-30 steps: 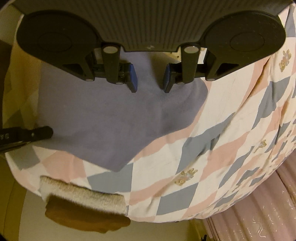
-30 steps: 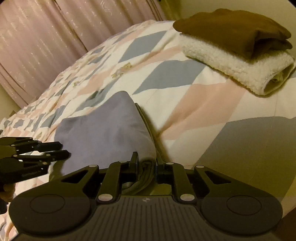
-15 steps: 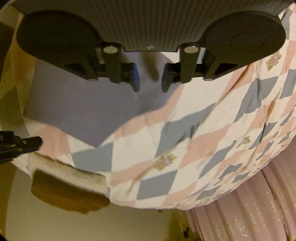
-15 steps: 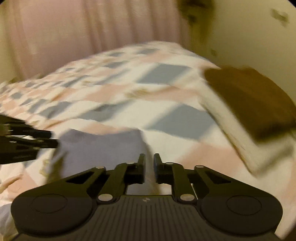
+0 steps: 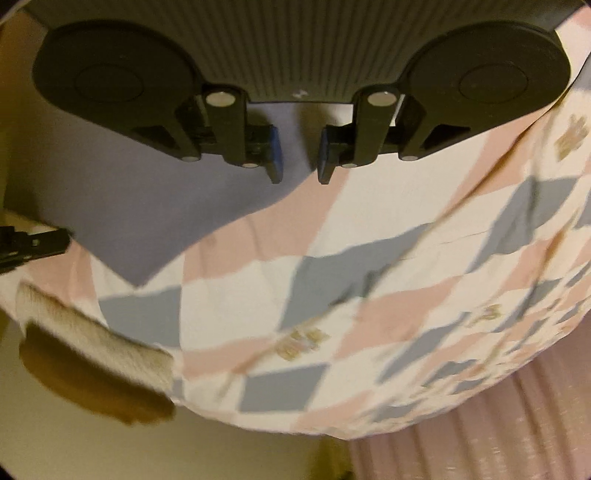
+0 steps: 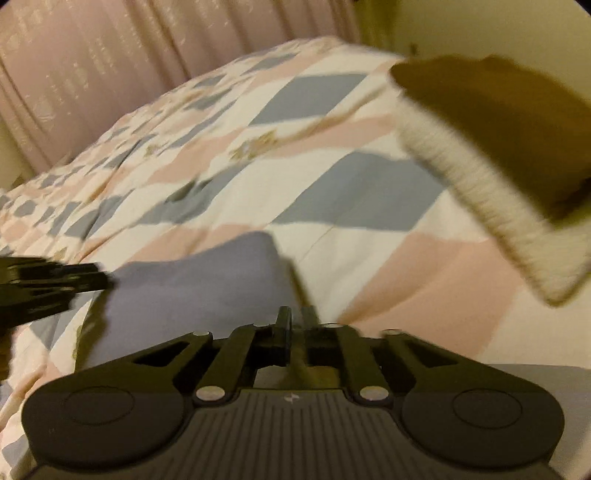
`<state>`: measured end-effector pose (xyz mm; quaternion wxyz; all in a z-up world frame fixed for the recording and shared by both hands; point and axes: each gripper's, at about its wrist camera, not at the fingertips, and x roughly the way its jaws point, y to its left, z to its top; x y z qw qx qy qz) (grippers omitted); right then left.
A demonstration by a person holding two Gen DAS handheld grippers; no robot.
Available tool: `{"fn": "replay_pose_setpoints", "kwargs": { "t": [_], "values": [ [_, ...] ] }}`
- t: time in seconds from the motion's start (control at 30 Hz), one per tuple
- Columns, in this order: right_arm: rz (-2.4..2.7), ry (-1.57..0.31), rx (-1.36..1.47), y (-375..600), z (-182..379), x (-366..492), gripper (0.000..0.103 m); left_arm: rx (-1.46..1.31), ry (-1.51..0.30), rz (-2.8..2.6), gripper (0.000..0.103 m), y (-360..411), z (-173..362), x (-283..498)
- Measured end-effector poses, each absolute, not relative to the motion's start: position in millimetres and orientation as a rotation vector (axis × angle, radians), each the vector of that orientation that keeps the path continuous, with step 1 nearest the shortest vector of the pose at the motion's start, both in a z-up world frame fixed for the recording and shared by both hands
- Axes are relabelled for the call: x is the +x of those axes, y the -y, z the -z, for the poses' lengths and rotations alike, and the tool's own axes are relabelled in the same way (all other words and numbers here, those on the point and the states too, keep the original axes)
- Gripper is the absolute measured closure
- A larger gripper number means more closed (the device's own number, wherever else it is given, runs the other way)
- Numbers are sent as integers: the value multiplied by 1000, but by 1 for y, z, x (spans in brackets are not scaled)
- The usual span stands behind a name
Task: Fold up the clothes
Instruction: 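Grasp the bundle edges with both tools and square it on the quilt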
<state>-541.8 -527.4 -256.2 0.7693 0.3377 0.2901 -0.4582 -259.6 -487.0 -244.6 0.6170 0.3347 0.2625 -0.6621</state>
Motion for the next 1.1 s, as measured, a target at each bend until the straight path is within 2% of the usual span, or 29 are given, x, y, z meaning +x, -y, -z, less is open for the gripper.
{"fn": "replay_pose_setpoints", "kwargs": {
  "t": [0.2, 0.3, 0.37, 0.57, 0.63, 0.73, 0.87, 1.0, 1.1],
  "values": [
    [943, -646, 702, 485, 236, -531, 89, 783, -685, 1697, 90, 428, 222, -283],
    [960, -765, 678, 482, 258, -516, 91, 827, -731, 1751, 90, 415, 232, -296],
    [992, -825, 666, 486, 279, -514, 103, 902, -676, 1781, 90, 418, 244, -308],
    [1067, -799, 705, 495, 263, -512, 103, 971, -626, 1805, 89, 417, 247, -312],
    [1072, -773, 671, 490, 249, -509, 93, 897, -660, 1802, 91, 417, 234, -302],
    [1043, -777, 663, 487, 243, -506, 93, 813, -728, 1793, 90, 419, 222, -293],
    [1008, -921, 677, 497, 278, -507, 94, 887, -855, 1688, 90, 429, 259, -305],
    [942, -925, 648, 503, 271, -511, 93, 817, -912, 1558, 90, 435, 253, -312],
    [904, -921, 634, 505, 255, -516, 87, 753, -943, 1450, 90, 432, 237, -319]
  ]
}}
